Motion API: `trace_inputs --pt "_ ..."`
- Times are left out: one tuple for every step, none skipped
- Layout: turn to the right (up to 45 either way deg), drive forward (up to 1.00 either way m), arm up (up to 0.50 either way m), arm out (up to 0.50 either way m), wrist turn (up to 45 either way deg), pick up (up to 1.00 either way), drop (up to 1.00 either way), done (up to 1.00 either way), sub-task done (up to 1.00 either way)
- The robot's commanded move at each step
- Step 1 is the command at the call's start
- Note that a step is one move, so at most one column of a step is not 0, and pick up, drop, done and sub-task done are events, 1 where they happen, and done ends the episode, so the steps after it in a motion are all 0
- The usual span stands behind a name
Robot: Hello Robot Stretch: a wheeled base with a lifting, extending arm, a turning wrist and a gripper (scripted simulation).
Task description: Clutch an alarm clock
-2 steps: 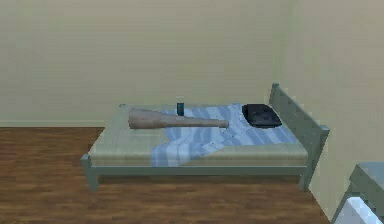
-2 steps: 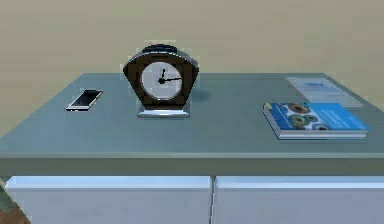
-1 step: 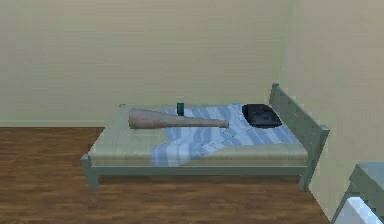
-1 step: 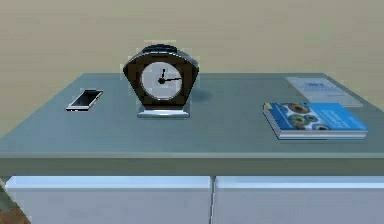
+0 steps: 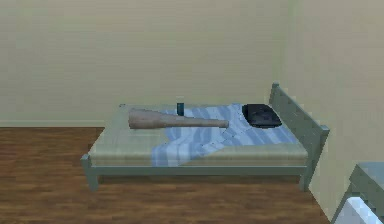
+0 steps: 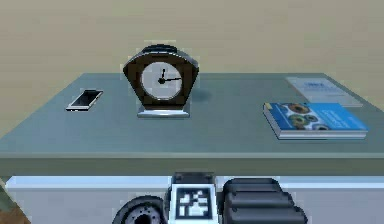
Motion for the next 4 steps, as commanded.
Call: trace_inputs --pt "0.0 0.0 0.0 0.26 0.0 0.0 0.0 0.0 0.0" --pt "0.0 0.0 0.0 0.0 45.0 0.0 0.0 0.0 0.0" --pt "0.0 0.0 0.0 0.0 45.0 0.0 0.0 0.0 0.0" --pt "0.0 0.0 0.0 0.0 45.0 0.0 0.0 0.0 0.0"
